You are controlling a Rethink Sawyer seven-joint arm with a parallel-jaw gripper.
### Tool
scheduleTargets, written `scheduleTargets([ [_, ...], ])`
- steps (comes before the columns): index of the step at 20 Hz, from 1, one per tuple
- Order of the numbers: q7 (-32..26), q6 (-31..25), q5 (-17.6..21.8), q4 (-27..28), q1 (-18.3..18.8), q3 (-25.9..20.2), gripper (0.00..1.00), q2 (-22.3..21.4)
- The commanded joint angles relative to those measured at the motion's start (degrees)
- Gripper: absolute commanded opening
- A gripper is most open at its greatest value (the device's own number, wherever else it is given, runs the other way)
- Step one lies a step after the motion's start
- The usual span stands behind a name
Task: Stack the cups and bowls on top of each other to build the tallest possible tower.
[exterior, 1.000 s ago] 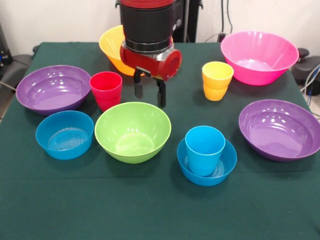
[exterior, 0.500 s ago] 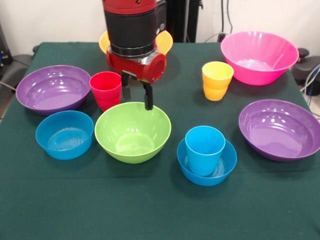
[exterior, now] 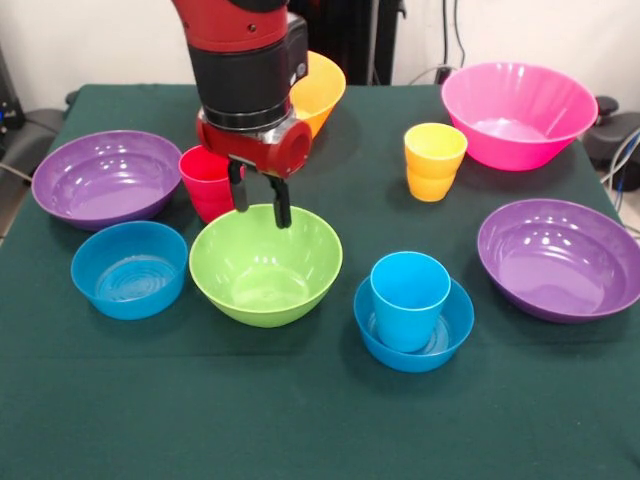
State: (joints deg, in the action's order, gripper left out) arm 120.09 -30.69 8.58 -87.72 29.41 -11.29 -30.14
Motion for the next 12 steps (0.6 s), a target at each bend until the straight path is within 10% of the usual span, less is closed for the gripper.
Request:
scheduleTargets([
  [1, -14.2, -3.4, 7.4, -0.1, 0.7, -7.2, 1.00, 4.2],
  [12, -16.4, -2.8, 14.2, 3.8, 4.3, -9.4, 1.00, 7.8],
])
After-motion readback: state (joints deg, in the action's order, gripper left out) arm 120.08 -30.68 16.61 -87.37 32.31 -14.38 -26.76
